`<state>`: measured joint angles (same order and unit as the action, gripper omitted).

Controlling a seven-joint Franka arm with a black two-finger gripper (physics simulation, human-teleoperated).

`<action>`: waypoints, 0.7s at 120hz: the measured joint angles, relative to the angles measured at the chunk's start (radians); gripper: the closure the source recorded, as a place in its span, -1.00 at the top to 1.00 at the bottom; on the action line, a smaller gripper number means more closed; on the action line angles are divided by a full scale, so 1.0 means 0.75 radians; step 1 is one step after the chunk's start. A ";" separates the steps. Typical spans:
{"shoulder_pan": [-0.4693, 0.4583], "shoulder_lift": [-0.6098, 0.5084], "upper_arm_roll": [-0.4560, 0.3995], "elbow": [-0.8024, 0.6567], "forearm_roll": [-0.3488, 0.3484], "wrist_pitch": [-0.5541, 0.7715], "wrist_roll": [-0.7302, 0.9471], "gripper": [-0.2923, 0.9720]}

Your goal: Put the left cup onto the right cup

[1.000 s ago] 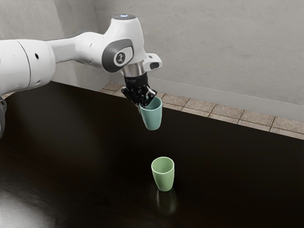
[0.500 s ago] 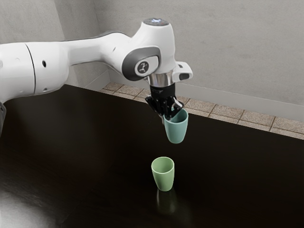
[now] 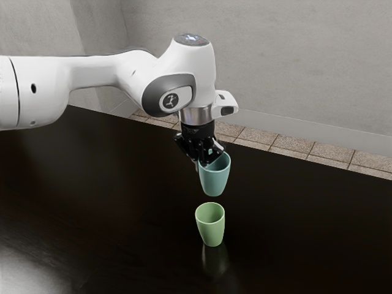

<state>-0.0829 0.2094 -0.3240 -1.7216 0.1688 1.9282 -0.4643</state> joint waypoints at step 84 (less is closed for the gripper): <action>-0.005 -0.087 -0.001 -0.241 -0.048 0.189 -0.106 -0.70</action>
<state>-0.0863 0.1439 -0.3250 -1.9027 0.1328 2.0701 -0.5440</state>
